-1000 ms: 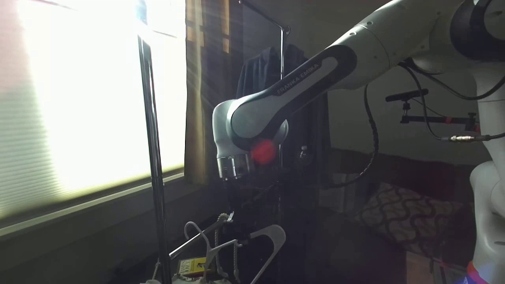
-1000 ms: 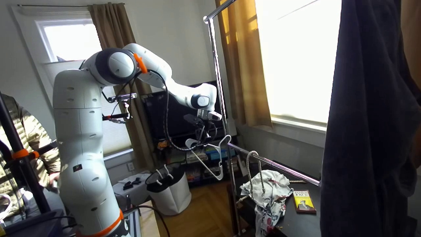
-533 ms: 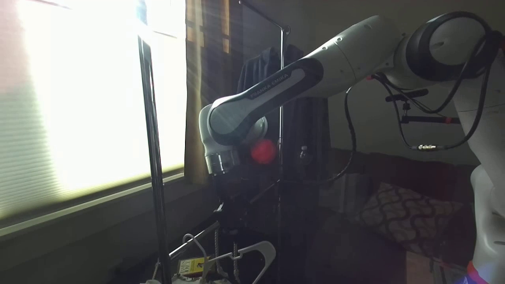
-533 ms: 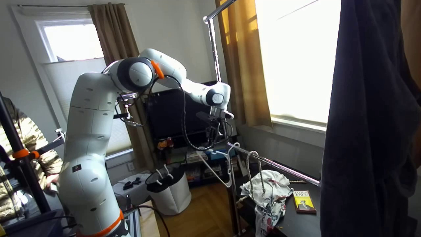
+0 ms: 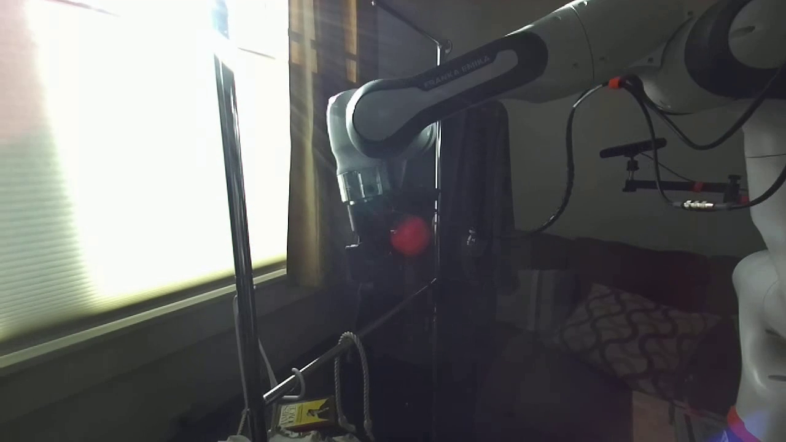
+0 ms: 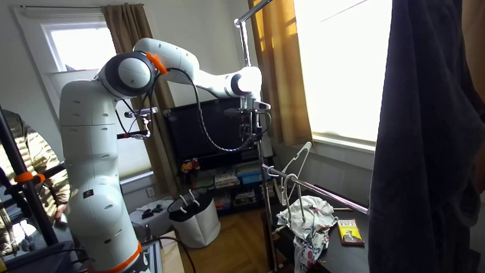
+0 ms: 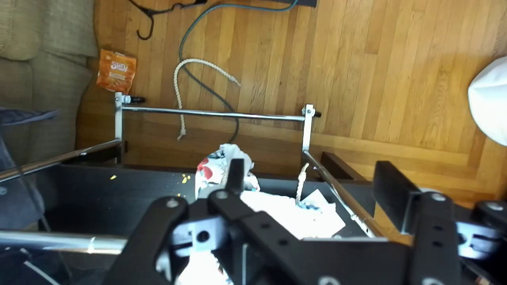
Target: Move the white hanger to the bottom rod
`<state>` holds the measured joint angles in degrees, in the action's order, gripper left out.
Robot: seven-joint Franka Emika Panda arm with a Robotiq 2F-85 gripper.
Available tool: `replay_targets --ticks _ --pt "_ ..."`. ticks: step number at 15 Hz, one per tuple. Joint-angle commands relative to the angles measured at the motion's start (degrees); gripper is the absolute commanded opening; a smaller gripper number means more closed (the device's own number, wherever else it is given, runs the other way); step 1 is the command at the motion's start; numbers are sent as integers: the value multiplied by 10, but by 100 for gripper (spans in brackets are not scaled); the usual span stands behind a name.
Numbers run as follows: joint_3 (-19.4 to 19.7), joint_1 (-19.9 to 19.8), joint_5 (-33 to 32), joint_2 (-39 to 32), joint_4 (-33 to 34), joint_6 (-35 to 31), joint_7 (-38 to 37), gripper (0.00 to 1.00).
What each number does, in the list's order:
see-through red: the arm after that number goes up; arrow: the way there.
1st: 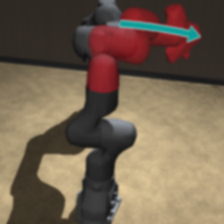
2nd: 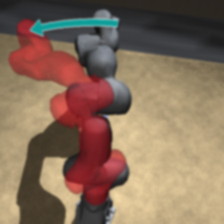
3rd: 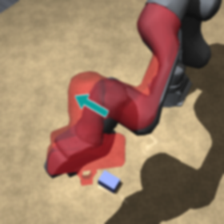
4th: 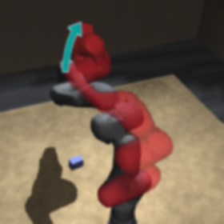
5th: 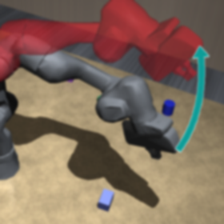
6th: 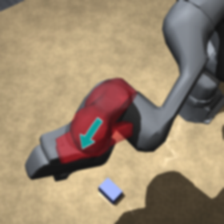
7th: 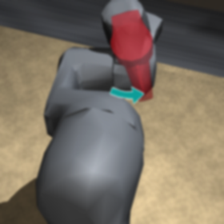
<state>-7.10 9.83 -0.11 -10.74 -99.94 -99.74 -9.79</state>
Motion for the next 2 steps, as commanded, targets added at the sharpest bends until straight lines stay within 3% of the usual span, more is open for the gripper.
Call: replay_targets --ticks 1,2 --pt "0 -4 -6 23 -7 -2 0 90" --pt "1 -6 -9 43 -19 -5 0 97"
